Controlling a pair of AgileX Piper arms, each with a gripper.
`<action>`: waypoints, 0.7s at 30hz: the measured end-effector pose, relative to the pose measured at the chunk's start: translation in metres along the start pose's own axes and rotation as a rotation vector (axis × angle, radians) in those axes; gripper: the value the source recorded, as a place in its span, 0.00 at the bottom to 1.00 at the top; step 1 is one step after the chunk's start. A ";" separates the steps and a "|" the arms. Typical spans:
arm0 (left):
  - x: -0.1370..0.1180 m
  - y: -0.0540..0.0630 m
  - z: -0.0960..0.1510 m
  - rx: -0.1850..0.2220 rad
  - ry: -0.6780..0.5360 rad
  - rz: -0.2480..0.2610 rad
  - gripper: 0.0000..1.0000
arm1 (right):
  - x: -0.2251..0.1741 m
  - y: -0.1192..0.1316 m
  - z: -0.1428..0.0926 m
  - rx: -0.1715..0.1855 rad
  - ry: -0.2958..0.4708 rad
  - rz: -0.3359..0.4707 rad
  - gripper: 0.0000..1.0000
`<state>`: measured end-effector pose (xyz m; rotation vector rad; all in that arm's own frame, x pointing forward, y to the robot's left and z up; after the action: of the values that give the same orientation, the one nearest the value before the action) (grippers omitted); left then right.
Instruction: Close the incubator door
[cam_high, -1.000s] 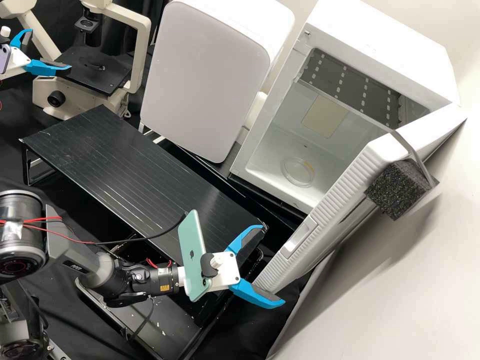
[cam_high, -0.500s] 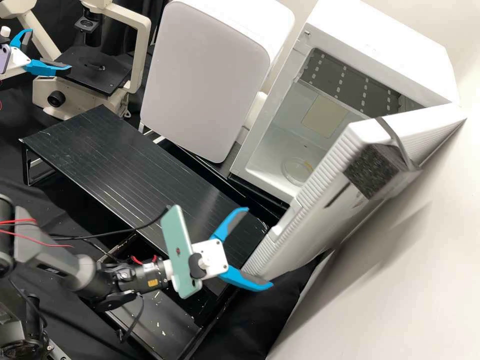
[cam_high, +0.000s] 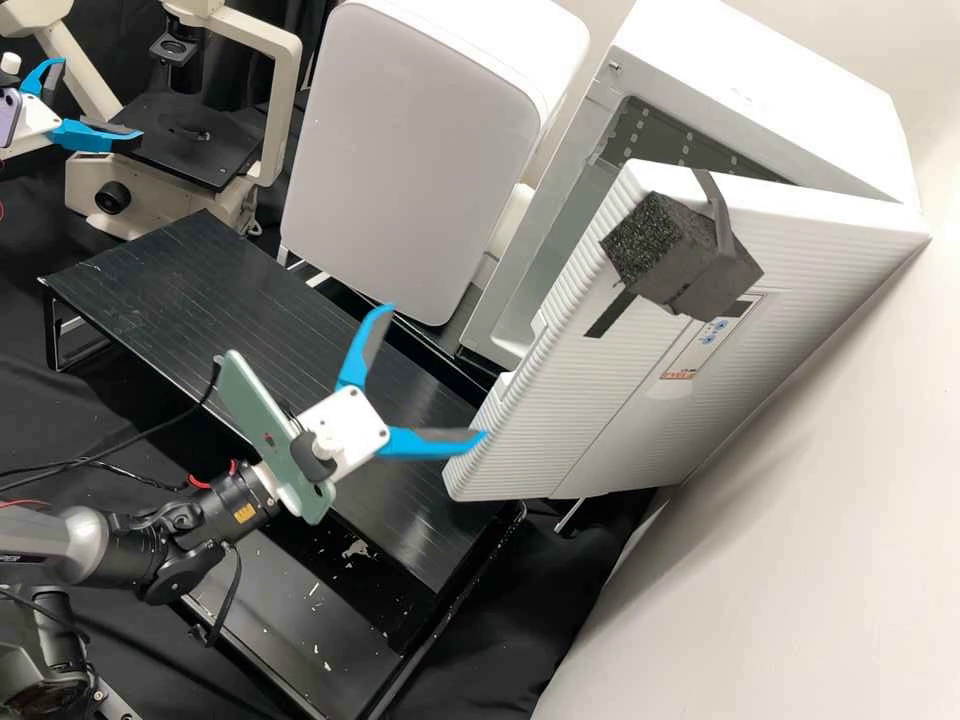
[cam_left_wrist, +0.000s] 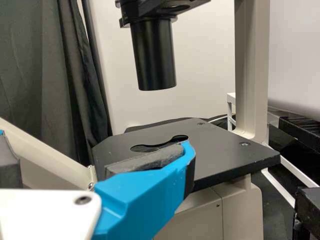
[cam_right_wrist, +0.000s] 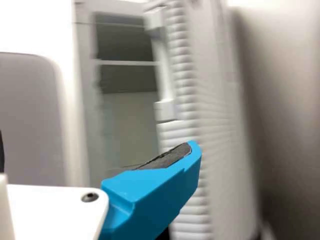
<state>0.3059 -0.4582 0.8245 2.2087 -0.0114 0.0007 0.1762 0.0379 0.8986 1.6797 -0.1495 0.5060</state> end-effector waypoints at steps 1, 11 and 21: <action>0.000 0.000 0.000 0.000 0.000 0.000 1.00 | 0.001 -0.004 -0.003 0.004 0.018 -0.023 1.00; 0.000 0.000 0.000 0.000 0.000 0.000 1.00 | -0.007 -0.008 -0.020 -0.122 0.093 -0.030 1.00; 0.000 0.000 0.000 0.000 0.000 0.000 1.00 | -0.010 0.017 0.000 -0.162 -0.035 0.137 1.00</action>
<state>0.3059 -0.4582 0.8245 2.2087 -0.0114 0.0007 0.1615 0.0327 0.9098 1.5264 -0.3244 0.5526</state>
